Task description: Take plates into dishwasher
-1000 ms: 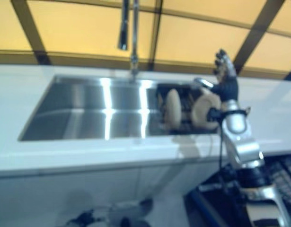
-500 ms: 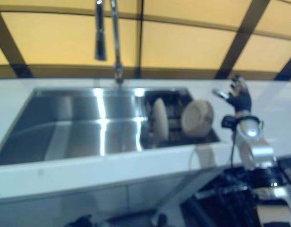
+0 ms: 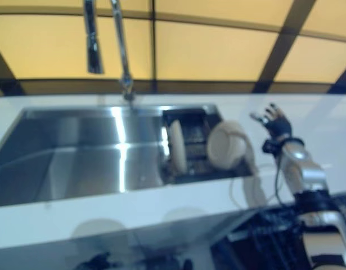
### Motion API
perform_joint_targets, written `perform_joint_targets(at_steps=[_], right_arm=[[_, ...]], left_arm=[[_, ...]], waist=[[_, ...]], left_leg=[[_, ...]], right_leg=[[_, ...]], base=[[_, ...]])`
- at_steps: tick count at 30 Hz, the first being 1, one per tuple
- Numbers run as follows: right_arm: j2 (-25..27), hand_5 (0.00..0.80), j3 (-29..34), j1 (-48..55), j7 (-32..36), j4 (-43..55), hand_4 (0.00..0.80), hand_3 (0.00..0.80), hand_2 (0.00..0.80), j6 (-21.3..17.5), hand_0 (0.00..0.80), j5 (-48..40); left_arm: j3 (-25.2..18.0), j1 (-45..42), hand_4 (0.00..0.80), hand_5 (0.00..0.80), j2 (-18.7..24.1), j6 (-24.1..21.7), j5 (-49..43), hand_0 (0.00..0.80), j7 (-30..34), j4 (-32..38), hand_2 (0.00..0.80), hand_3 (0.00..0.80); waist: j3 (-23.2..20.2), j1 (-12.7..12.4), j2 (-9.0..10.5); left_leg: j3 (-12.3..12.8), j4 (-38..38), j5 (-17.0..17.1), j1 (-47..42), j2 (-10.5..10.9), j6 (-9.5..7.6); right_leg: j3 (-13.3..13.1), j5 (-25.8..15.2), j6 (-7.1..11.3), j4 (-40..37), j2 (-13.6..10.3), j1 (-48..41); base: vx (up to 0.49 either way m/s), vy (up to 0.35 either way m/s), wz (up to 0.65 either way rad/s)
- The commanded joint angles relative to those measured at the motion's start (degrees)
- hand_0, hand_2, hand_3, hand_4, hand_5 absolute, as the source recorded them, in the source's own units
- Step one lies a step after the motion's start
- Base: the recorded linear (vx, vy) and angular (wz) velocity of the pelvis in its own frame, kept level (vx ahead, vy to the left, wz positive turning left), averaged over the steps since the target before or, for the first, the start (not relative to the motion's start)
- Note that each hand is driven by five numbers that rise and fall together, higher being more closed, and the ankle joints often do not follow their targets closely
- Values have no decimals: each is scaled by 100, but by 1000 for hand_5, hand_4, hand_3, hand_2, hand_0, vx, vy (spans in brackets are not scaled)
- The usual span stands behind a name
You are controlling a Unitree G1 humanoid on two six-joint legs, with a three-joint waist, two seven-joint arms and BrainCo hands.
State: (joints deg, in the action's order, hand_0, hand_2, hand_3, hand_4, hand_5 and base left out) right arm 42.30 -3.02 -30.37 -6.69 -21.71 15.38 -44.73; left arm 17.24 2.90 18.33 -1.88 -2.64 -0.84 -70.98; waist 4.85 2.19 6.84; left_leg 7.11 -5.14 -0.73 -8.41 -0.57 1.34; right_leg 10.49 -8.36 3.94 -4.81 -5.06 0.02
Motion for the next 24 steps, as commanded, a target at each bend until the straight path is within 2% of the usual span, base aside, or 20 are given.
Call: perform_joint_targets(at_steps=[1,7,24], right_arm=[[142,0,-43,-913,50,-363,0,0,0,-108,0,-274],[137,0,32,-763,92,-208,0,0,0,159,0,-623],[42,0,-33,-382,259,-123,0,0,0,654,0,-499]], left_arm=[[225,282,0,0,30,-109,-11,0,7,-97,0,0],[222,264,0,0,97,-158,-67,0,25,-111,0,0],[199,296,0,0,125,-155,-123,0,17,-118,0,0]], waist=[[-39,-101,-45],[46,-54,-8],[181,21,46]], left_leg=[[-154,14,-269,-60,260,-313],[-156,24,-267,-97,295,-340],[-122,74,-283,-141,342,-394]], right_leg=[[-93,114,329,853,-151,493],[-77,-52,410,1047,-191,644],[-91,-223,444,1311,-256,754]], base=[[45,-26,13],[40,-12,8],[1,1,0]])
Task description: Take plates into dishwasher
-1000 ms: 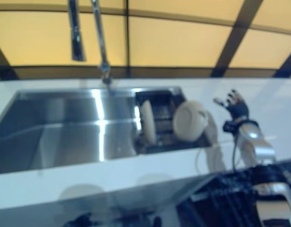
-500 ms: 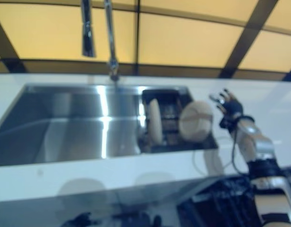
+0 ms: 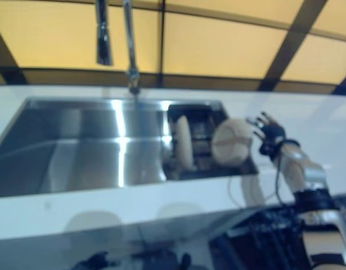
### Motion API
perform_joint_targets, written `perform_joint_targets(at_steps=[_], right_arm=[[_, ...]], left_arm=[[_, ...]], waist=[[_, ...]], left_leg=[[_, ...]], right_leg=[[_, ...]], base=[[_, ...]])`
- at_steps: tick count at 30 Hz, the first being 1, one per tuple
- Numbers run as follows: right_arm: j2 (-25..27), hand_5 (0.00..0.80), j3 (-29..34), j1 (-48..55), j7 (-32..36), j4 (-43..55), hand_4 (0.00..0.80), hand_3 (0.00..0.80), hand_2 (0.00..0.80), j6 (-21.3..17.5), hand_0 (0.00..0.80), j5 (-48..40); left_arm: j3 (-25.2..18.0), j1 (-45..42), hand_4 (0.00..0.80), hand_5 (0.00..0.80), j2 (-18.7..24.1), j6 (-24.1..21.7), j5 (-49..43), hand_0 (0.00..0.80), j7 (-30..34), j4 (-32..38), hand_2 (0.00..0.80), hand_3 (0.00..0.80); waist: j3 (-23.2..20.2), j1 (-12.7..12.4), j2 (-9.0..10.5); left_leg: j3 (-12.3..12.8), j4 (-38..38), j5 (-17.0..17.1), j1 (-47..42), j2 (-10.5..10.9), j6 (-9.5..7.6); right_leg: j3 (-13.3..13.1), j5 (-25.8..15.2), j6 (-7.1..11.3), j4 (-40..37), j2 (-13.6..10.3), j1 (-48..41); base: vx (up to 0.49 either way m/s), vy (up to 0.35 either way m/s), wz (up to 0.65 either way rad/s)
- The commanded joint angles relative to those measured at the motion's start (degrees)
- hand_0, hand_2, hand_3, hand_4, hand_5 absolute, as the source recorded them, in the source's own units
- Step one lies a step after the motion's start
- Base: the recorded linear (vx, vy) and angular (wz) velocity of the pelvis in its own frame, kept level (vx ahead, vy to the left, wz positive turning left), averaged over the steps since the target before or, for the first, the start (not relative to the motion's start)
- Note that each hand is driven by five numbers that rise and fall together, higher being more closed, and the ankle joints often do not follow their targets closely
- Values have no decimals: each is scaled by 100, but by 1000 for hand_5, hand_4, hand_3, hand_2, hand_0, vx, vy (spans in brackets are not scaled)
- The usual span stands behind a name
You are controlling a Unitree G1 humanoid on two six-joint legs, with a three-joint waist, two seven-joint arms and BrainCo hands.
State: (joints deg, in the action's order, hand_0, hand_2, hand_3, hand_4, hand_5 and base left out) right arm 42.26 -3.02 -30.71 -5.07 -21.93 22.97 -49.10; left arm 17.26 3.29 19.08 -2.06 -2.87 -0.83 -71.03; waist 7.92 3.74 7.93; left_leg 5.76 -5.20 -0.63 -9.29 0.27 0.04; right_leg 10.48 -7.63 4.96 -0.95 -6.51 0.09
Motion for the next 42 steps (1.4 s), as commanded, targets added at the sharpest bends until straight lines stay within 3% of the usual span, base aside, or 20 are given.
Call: perform_joint_targets(at_steps=[1,16,24,42], right_arm=[[47,0,-47,-351,101,-117,0,0,0,-90,0,-69],[72,0,-112,-366,166,-338,0,0,0,104,0,53],[90,0,-214,-365,479,-505,0,0,0,432,0,38],[57,0,-343,-395,575,-523,0,0,0,562,0,110]], left_arm=[[201,257,0,0,51,-138,-98,0,15,-112,0,0],[248,281,0,0,56,-90,-110,0,61,-73,0,0],[267,271,0,0,59,-93,-120,0,54,-63,0,0],[279,209,0,0,80,-117,-92,0,38,2,0,0]], waist=[[-122,-133,-61],[-88,-141,-53],[-90,-153,-53],[-58,-181,-64]], left_leg=[[11,79,-294,-59,260,-265],[-23,69,-323,-123,278,-271],[-29,54,-324,-138,276,-262],[9,68,-300,-107,265,-259]], right_leg=[[-87,-297,342,931,-113,749],[-59,-354,363,1008,-152,777],[-41,-337,366,1003,-150,759],[-53,-296,366,1008,-124,740]], base=[[0,0,0],[3,2,1],[1,0,0],[0,0,0]])
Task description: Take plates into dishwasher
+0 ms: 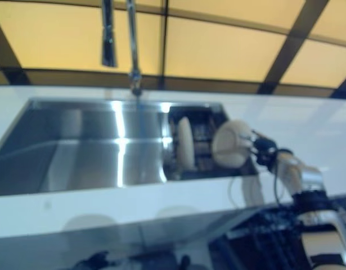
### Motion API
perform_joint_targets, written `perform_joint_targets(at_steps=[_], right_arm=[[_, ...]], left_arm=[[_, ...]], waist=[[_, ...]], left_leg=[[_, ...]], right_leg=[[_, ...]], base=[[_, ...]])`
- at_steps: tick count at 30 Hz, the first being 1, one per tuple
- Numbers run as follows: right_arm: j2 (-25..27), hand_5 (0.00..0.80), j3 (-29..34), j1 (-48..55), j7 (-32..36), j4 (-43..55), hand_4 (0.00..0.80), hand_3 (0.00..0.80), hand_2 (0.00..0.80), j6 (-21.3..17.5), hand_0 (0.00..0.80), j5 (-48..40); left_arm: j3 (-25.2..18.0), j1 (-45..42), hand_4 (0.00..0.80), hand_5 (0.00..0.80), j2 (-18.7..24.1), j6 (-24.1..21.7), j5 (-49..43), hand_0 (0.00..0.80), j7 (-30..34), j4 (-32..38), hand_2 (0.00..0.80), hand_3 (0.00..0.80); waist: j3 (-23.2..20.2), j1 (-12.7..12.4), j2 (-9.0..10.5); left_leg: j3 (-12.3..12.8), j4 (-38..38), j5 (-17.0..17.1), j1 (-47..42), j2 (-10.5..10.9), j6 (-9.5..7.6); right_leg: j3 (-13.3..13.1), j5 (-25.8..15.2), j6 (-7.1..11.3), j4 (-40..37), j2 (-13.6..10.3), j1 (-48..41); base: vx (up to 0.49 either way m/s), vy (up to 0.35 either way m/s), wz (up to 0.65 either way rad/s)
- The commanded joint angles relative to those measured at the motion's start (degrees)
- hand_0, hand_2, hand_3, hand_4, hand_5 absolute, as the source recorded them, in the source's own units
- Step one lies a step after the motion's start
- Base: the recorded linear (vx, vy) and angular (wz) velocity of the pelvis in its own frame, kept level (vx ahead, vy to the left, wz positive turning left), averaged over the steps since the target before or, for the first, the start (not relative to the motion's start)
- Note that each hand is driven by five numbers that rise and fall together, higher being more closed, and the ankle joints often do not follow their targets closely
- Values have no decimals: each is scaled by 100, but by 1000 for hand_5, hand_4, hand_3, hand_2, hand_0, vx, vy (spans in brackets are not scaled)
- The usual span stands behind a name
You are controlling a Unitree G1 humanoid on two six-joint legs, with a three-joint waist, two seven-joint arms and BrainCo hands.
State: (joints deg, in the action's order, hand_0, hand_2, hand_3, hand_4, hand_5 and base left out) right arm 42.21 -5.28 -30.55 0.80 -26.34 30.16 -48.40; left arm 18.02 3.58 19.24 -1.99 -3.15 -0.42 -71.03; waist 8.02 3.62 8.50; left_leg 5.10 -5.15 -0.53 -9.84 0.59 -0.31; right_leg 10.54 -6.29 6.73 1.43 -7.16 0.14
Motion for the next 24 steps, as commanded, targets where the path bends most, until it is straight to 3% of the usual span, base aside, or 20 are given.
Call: perform_joint_targets(at_steps=[1,24], right_arm=[[55,0,-112,-403,-16,-79,0,0,0,-152,0,47],[-9,0,-244,-730,-399,-494,0,0,0,135,0,187]], left_arm=[[199,183,0,0,62,-119,-67,0,-3,2,0,0],[262,233,0,0,68,-98,-87,0,18,18,0,0]], waist=[[-69,-169,-121],[-50,-237,-117]], left_leg=[[76,63,-312,-53,233,-225],[68,83,-317,-35,235,-243]], right_leg=[[-60,-430,189,771,-58,737],[-49,-404,188,782,-54,720]], base=[[0,0,0],[0,0,0]])
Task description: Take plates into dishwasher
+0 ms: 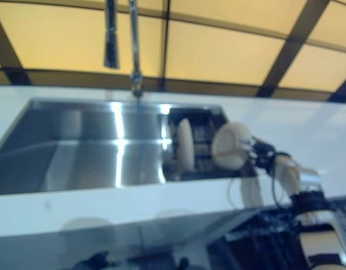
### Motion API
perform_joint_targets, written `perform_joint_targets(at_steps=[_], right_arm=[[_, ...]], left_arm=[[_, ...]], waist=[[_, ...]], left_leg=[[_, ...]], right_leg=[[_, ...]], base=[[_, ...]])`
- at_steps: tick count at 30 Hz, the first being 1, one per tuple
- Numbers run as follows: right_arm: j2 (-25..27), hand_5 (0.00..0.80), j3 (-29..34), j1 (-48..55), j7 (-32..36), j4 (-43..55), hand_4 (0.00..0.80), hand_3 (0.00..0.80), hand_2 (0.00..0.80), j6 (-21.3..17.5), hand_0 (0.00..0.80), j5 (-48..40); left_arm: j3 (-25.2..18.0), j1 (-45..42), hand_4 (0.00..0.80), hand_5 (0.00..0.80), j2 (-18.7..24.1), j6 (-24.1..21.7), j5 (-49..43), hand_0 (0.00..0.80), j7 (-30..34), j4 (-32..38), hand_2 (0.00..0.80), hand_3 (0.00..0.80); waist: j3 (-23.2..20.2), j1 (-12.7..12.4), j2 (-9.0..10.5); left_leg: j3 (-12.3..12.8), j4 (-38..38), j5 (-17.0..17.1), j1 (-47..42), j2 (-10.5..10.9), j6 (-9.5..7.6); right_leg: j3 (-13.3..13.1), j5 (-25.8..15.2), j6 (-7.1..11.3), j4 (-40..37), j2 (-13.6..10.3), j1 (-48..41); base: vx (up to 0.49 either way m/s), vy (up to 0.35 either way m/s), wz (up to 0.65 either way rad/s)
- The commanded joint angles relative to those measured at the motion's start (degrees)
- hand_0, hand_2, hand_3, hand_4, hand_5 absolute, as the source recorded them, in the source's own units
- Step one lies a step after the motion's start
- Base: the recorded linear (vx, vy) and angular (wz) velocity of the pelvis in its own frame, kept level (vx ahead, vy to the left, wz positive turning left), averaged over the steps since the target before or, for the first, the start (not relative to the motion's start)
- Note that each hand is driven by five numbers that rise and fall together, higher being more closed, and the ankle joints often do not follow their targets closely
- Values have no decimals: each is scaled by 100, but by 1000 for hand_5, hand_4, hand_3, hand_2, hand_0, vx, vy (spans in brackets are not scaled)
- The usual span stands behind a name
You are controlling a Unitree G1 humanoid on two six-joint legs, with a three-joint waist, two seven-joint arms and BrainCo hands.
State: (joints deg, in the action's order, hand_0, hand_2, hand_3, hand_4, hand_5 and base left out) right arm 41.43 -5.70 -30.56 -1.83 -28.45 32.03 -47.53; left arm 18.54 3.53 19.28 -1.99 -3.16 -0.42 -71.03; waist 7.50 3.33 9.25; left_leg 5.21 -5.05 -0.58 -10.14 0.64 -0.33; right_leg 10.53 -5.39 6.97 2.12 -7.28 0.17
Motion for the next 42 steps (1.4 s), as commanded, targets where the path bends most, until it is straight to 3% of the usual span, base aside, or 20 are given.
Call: perform_joint_targets(at_steps=[1,36,42], right_arm=[[70,0,-212,-755,-153,-308,0,0,0,-38,0,101],[-66,0,-407,-992,-168,-596,0,0,0,113,0,311],[-103,235,-449,-1008,-201,-532,235,235,235,88,235,304]], left_arm=[[208,242,0,0,62,-93,-91,0,24,22,0,0],[284,249,0,0,27,-66,-102,0,45,33,0,0],[281,270,0,0,23,-53,-88,0,50,28,0,0]], waist=[[3,-212,-192],[19,-279,-197],[24,-278,-197]], left_leg=[[57,73,-314,-9,229,-240],[42,73,-316,-2,243,-251],[49,80,-311,6,243,-248]], right_leg=[[-48,-497,164,717,-45,719],[-28,-476,160,690,-61,695],[-35,-468,155,674,-57,688]], base=[[0,0,0],[0,1,0],[0,0,0]])
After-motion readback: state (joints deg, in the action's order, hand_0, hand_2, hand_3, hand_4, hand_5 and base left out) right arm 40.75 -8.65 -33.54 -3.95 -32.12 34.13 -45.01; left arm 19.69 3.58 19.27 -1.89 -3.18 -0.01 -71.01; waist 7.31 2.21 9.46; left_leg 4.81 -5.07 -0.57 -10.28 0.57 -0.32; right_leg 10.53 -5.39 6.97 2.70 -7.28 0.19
